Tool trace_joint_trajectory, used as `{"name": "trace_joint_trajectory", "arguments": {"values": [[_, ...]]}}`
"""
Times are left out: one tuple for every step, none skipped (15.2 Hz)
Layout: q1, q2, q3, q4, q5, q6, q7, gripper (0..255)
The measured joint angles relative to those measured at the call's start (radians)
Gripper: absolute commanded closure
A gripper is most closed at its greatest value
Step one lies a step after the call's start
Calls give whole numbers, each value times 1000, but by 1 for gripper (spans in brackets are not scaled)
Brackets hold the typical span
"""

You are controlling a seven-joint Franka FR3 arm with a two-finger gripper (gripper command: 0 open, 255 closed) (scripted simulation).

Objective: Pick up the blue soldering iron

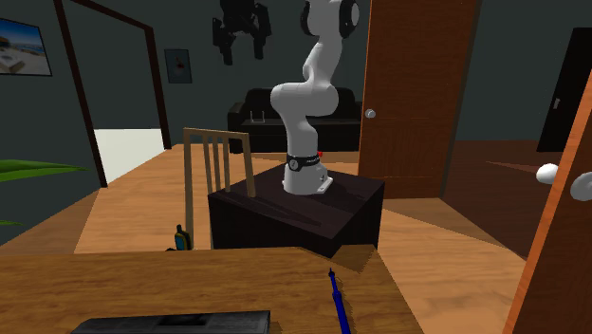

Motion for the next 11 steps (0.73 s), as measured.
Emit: {"name": "trace_joint_trajectory", "arguments": {"values": [[0,0,0,0,0,0,0,0],[4,5,4,-11,3,14,-2,0],[11,15,13,-25,9,36,-2,0],[19,27,25,-37,17,59,0,0],[25,43,29,-52,20,86,-8,0],[32,62,38,-57,25,109,-11,0],[41,87,49,-69,32,143,-13,0],[49,107,60,-85,39,175,-15,0],[58,122,70,-100,46,204,-17,0],[65,138,77,-119,50,236,-24,0],[75,164,89,-128,58,269,-25,0]]}}
